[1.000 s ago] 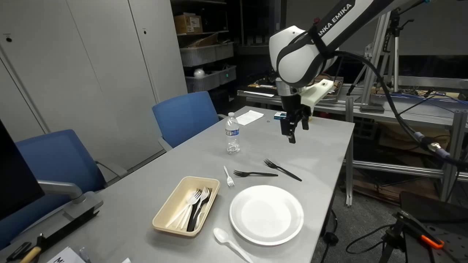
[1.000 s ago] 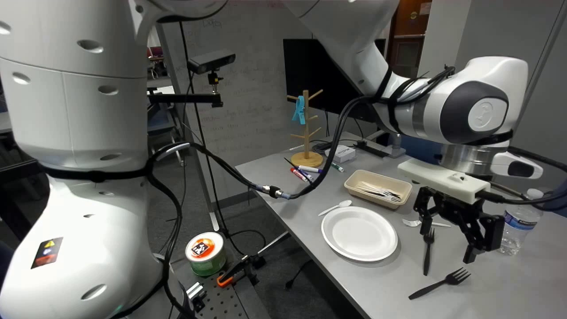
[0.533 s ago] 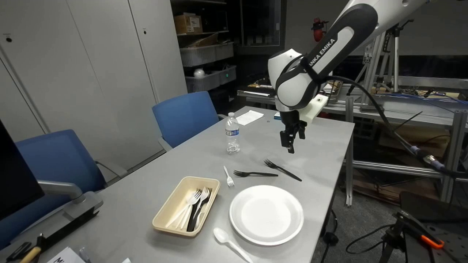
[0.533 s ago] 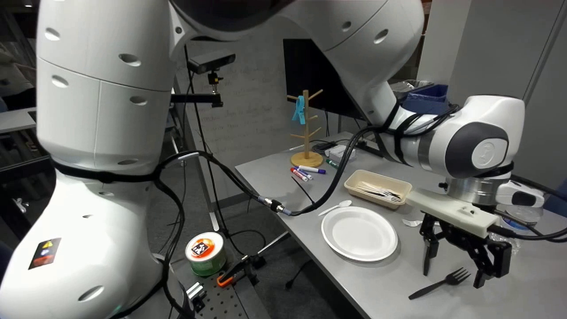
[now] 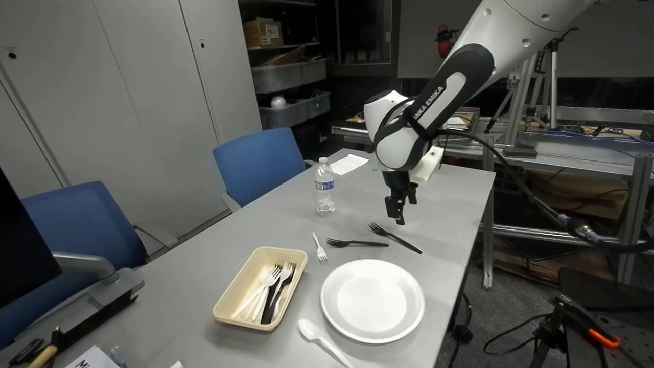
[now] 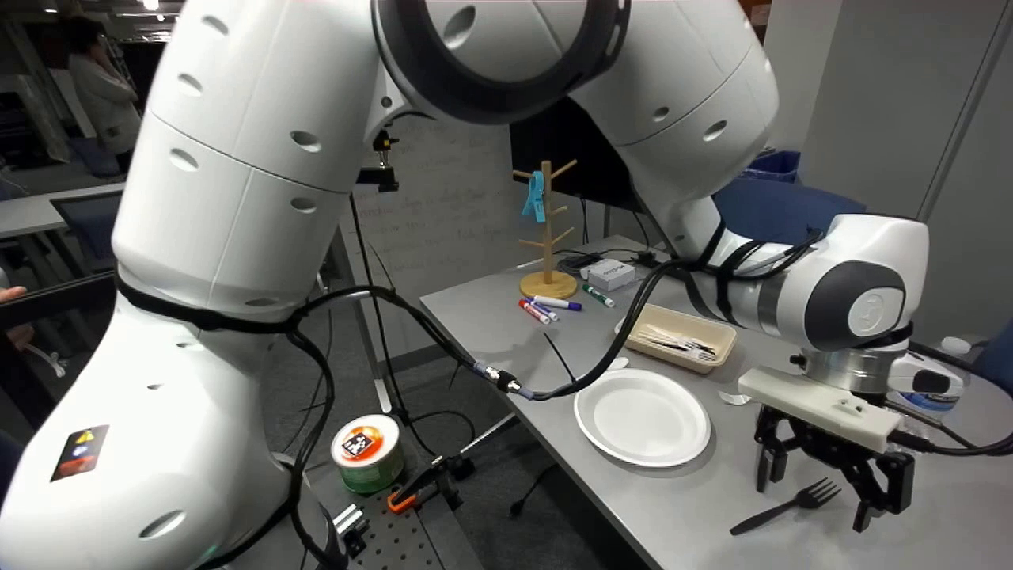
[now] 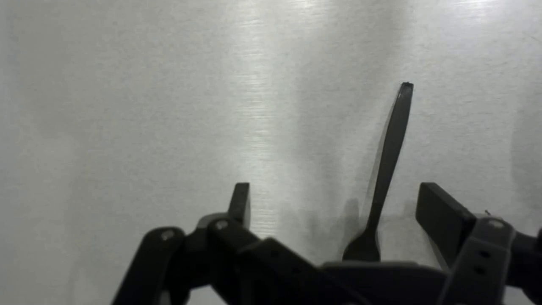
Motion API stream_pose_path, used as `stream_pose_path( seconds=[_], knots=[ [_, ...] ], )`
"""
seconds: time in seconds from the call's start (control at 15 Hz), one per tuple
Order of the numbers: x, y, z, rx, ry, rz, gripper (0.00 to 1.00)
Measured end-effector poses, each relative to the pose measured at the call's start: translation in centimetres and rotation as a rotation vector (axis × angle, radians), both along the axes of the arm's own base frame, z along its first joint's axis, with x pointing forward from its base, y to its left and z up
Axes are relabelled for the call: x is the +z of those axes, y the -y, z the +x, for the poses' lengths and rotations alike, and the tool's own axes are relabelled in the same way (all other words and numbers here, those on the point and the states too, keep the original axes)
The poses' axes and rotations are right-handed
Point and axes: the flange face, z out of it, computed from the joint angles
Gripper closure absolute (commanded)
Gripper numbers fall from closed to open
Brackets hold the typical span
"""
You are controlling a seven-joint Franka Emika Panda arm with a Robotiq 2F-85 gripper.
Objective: Pick both black forks on the table and put them on the tray
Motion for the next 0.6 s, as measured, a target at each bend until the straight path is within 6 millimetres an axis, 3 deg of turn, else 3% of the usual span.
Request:
stream_pose_path(
  seconds=[0.6],
  knots=[
    [-4.1, -0.5, 2.4, 0.038, -0.018, 0.021, 0.0]
  ],
)
